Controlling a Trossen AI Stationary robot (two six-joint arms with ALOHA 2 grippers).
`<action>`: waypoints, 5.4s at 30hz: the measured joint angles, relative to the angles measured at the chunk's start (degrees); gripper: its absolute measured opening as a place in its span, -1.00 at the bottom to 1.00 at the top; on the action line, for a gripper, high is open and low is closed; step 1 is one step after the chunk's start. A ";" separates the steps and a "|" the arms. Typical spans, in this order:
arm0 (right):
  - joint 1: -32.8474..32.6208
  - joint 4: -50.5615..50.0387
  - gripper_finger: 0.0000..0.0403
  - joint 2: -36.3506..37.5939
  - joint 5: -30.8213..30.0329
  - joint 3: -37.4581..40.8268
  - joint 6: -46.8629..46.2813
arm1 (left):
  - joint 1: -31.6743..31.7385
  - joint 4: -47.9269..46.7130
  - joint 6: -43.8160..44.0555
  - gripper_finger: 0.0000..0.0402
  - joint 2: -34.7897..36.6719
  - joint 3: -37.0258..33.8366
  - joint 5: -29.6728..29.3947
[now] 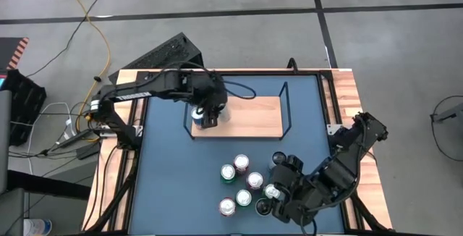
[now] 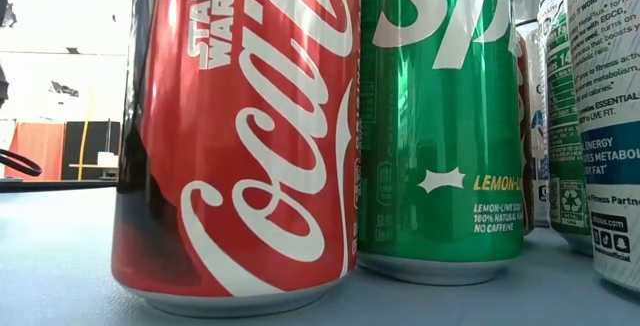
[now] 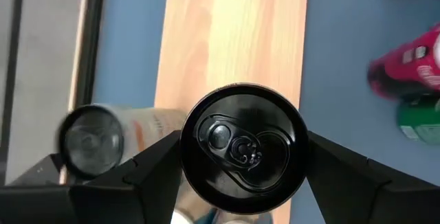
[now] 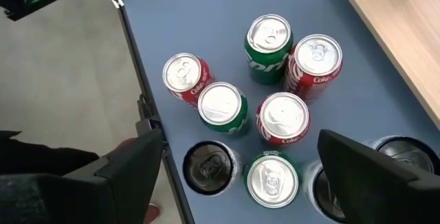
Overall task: Place canned beverage on shelf
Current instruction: Put the bottom white and orange soda can on the shelf aligned with the other white and orange soda can, then put the white and orange soda can on the shelf aligned with the other white and orange soda cans
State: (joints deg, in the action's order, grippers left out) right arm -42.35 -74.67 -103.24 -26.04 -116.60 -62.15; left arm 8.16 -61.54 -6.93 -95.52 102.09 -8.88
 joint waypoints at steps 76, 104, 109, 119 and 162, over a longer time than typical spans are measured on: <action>0.12 -1.63 0.85 -0.04 -1.49 0.04 0.15 | 8.07 1.92 3.09 0.72 -1.10 -8.28 -0.46; 0.12 -5.80 0.85 -0.04 -1.49 0.04 -0.34 | 7.20 -0.19 6.19 0.72 4.18 -8.00 -3.38; 0.12 -11.75 0.85 -0.04 -1.24 0.04 -4.53 | 5.95 -0.42 8.05 0.72 7.94 -8.00 -3.73; 0.11 -15.33 0.85 -0.07 10.74 0.35 -8.14 | -0.05 2.42 13.85 0.72 17.40 -8.00 0.94; -33.32 -12.68 0.85 23.79 -1.56 45.06 -52.35 | -5.57 9.06 29.22 0.72 20.43 -7.96 -0.50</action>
State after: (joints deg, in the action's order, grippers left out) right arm -75.67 -87.36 -79.46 -27.60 -71.54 -114.50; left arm 2.59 -52.47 22.29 -75.09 94.13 -9.38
